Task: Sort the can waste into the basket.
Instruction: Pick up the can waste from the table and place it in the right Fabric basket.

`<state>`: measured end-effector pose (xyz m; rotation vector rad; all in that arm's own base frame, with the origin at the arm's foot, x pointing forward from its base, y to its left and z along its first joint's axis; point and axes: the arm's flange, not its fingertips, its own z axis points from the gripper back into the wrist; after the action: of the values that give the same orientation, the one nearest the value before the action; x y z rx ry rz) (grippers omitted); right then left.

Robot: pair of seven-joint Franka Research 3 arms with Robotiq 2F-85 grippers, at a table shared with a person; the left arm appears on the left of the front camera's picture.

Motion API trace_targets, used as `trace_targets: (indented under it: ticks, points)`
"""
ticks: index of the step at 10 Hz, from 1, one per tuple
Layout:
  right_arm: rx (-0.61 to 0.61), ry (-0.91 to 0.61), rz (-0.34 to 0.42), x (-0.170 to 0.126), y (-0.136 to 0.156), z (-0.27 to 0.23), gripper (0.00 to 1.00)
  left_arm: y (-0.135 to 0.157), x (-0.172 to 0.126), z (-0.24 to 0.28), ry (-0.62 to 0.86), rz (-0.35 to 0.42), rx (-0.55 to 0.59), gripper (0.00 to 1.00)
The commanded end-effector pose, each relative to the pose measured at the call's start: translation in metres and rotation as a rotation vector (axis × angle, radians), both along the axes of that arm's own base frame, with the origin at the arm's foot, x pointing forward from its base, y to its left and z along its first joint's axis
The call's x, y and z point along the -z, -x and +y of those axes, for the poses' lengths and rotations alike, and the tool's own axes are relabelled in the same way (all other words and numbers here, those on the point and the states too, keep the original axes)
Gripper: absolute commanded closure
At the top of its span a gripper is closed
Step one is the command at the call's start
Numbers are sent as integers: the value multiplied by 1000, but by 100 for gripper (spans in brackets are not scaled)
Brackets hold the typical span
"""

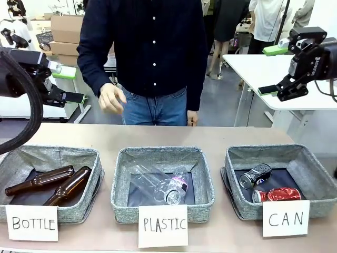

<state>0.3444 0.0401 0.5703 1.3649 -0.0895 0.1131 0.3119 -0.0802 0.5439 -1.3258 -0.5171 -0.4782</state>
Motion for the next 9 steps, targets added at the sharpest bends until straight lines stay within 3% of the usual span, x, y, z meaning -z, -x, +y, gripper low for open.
trace_targets:
  ticks: [1, 9]
  points:
    - [-6, -23, -20, -3, -3, 0, 0, 2, -4, 1, 17, 4, -4, 0]
    - [-6, -23, -20, -3, -3, 0, 0, 2, -4, 1, 17, 4, -4, 0]
